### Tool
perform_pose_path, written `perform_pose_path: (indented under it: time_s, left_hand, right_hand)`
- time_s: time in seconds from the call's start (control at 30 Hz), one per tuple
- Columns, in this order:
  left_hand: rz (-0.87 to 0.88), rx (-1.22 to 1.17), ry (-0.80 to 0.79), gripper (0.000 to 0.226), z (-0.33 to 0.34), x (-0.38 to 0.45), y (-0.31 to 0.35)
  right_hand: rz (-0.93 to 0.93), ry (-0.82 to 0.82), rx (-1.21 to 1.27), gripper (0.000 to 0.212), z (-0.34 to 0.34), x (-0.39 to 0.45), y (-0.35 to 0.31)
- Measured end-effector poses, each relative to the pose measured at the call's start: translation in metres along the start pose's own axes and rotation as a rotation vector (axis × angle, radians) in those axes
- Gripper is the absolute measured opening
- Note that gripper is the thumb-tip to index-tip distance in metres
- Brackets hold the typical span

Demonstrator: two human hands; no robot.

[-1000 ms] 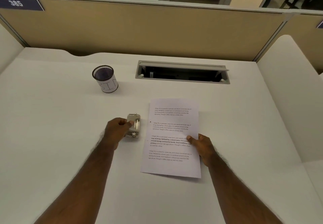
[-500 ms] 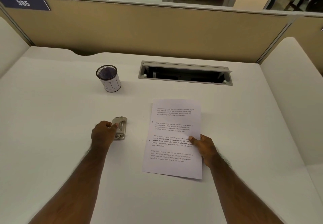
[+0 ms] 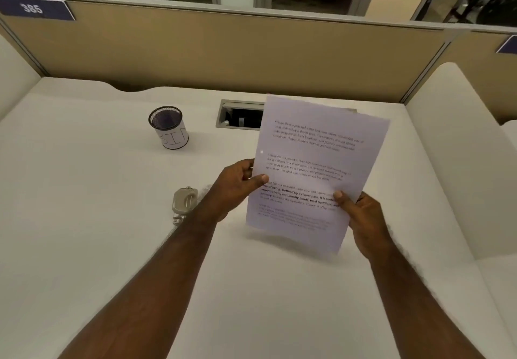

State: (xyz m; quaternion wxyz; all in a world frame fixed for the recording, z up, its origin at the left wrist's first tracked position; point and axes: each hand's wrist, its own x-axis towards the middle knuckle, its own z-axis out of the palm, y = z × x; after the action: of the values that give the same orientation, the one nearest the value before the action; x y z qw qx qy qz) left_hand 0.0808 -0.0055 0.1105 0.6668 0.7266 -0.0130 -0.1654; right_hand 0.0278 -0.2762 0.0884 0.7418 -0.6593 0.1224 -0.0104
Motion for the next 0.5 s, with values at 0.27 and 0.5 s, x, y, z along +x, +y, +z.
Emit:
perform_pose_path:
  time_s: [0.27,0.5]
  left_hand:
    - [0.136,-0.011,0.080,0.021,0.025,-0.001,0.020]
    - [0.064,0.232,0.183,0.022,0.032,-0.001,-0.016]
  right_hand:
    - [-0.114,0.058,-0.149,0.008,-0.020,0.004,-0.030]
    - [0.005,0.056,-0.292,0.023,-0.018,0.007,0.011]
